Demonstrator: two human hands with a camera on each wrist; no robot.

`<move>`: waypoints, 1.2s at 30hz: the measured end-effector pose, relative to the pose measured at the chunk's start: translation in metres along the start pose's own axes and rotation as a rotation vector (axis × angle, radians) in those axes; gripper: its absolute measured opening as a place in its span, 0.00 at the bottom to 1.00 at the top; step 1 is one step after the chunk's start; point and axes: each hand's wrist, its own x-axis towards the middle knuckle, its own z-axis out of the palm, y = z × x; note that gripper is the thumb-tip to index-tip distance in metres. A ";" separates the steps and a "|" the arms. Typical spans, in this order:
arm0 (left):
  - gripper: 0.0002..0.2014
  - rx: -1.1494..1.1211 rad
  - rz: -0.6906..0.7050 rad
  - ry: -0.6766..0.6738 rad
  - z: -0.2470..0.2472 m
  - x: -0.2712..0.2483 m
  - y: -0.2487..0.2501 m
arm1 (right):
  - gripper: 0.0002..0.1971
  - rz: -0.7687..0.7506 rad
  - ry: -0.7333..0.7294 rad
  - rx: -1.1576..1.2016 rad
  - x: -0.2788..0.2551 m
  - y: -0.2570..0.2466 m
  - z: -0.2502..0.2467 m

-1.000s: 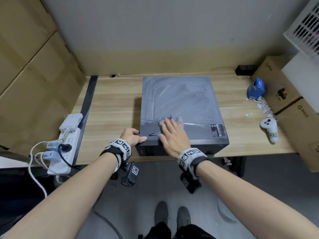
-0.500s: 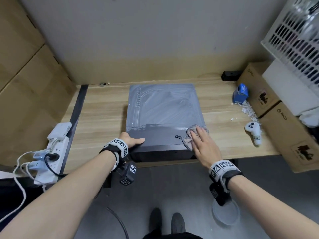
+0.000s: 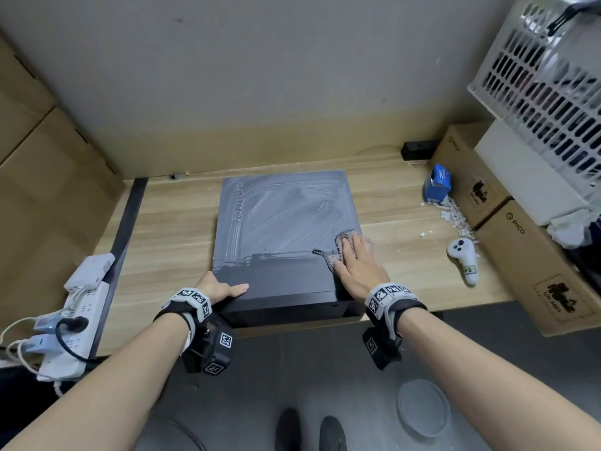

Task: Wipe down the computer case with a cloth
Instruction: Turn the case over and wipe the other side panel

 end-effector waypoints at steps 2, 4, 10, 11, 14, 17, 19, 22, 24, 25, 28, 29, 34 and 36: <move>0.64 -0.003 -0.002 -0.010 0.001 0.011 -0.007 | 0.33 0.004 0.005 -0.011 0.009 -0.002 -0.002; 0.63 -0.008 -0.010 -0.024 0.006 0.034 -0.020 | 0.33 0.006 0.019 -0.018 0.012 -0.004 0.000; 0.62 -0.029 0.010 -0.056 -0.001 0.023 -0.010 | 0.34 0.009 0.030 -0.009 0.014 0.000 0.007; 0.64 -0.046 0.019 -0.057 -0.005 0.004 0.000 | 0.34 0.017 0.034 -0.013 0.014 -0.002 0.008; 0.70 -0.059 0.038 -0.076 -0.015 -0.053 0.024 | 0.35 0.049 0.037 -0.027 0.012 -0.015 0.011; 0.70 -0.065 0.070 -0.103 -0.019 -0.077 0.029 | 0.35 0.044 0.015 -0.068 0.011 -0.036 0.019; 0.68 -0.082 0.070 -0.131 -0.021 -0.076 0.025 | 0.35 0.033 -0.014 -0.071 0.014 -0.060 0.023; 0.67 -0.169 0.052 -0.233 -0.029 -0.068 0.019 | 0.34 0.017 -0.030 -0.082 0.018 -0.099 0.031; 0.65 -0.239 0.047 -0.322 -0.036 -0.063 0.012 | 0.34 0.002 -0.035 -0.084 0.020 -0.126 0.037; 0.63 -0.265 0.046 -0.356 -0.040 -0.059 0.006 | 0.34 -0.011 -0.037 -0.079 0.021 -0.139 0.039; 0.59 -0.252 0.024 -0.415 -0.053 -0.049 -0.007 | 0.33 -0.059 -0.039 -0.058 0.022 -0.179 0.044; 0.52 -0.254 0.022 -0.441 -0.057 -0.047 -0.010 | 0.33 -0.081 -0.045 -0.056 0.022 -0.190 0.046; 0.27 -0.281 0.045 -0.533 -0.069 -0.046 -0.016 | 0.33 -0.258 -0.088 -0.051 0.025 -0.232 0.053; 0.25 -0.262 0.058 -0.530 -0.072 -0.048 -0.015 | 0.33 -0.367 -0.097 -0.084 0.025 -0.235 0.055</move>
